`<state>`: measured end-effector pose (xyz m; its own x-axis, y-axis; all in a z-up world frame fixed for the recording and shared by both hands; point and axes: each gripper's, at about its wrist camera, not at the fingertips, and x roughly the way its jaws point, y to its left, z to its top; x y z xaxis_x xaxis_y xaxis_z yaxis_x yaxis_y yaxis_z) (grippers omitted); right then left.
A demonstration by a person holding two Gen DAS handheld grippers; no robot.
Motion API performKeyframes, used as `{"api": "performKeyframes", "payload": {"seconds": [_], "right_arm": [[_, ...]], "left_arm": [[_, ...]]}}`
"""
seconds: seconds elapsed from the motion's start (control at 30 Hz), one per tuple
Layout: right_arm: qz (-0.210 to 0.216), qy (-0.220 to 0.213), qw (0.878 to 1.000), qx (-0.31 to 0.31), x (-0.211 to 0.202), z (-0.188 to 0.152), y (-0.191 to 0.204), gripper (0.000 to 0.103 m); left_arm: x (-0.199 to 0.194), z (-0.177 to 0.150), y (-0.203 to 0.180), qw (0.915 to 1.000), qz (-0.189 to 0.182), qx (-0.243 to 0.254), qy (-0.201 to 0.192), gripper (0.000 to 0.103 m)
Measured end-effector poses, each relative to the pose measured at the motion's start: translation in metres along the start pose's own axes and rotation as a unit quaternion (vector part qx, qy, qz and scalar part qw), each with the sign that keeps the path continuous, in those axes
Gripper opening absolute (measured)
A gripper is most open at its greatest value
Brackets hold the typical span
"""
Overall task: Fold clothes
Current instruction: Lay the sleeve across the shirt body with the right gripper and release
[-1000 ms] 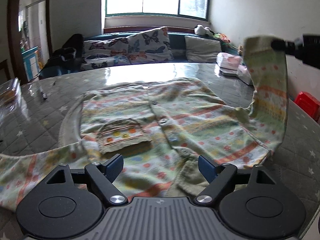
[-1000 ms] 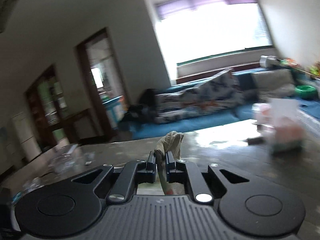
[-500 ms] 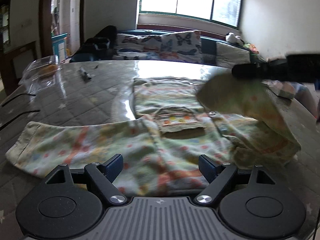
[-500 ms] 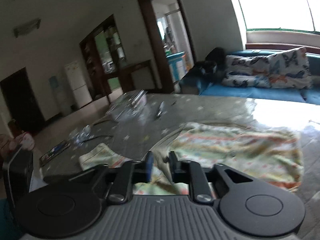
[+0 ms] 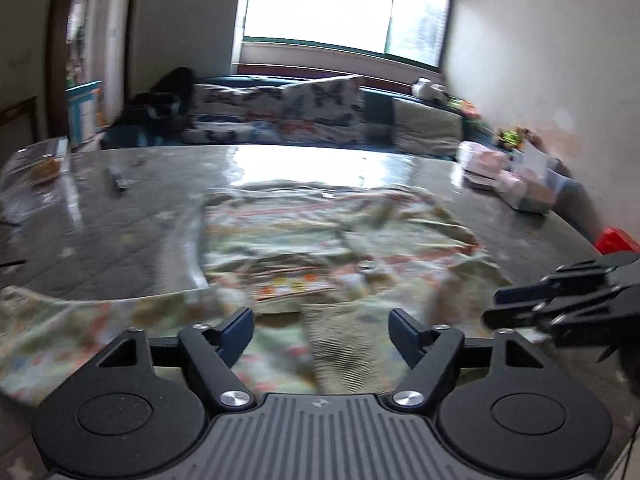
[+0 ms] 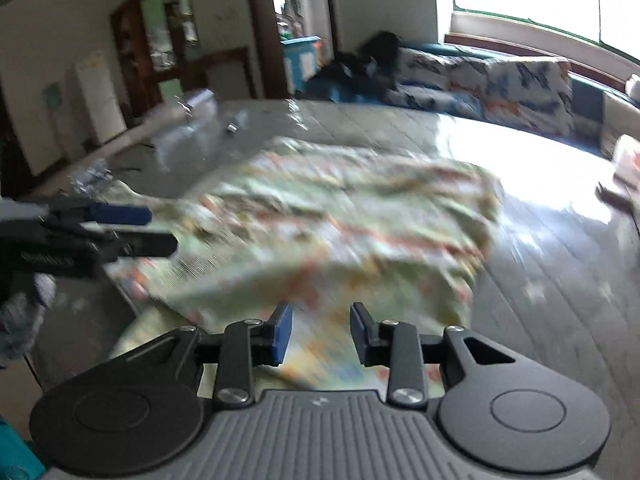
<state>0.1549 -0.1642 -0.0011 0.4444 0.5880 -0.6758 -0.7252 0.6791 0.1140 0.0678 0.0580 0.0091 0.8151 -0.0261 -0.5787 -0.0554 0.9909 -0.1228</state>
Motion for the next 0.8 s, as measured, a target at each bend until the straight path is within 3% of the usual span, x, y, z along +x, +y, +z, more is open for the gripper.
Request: {"api": "performKeyframes", "payload": {"seconds": [0.07,0.23,0.47,0.57,0.8], "right_arm": [[-0.011,0.006,1.0,0.016,0.001,-0.009,-0.01,0.032],[-0.011,0.006,0.999,0.039,-0.005,-0.018,-0.026,0.033],[-0.004,-0.024,0.999,0.045,-0.005,0.001,-0.036,0.038],[-0.003,-0.024,0.999,0.043,0.002,0.003,-0.036,0.039],[-0.007,-0.017,0.999,0.047,0.013,0.001,-0.038,0.044]], "left_arm": [[0.009,0.001,-0.009,0.9998,-0.016,0.01,0.007,0.064],[0.03,0.008,-0.005,0.9998,0.002,-0.003,0.018,0.058],[0.049,0.007,0.007,0.9988,0.016,-0.016,0.042,0.051],[0.056,0.004,0.007,0.9983,0.01,-0.015,0.055,0.04],[0.055,0.005,0.01,0.9987,0.004,-0.024,0.046,0.008]]}}
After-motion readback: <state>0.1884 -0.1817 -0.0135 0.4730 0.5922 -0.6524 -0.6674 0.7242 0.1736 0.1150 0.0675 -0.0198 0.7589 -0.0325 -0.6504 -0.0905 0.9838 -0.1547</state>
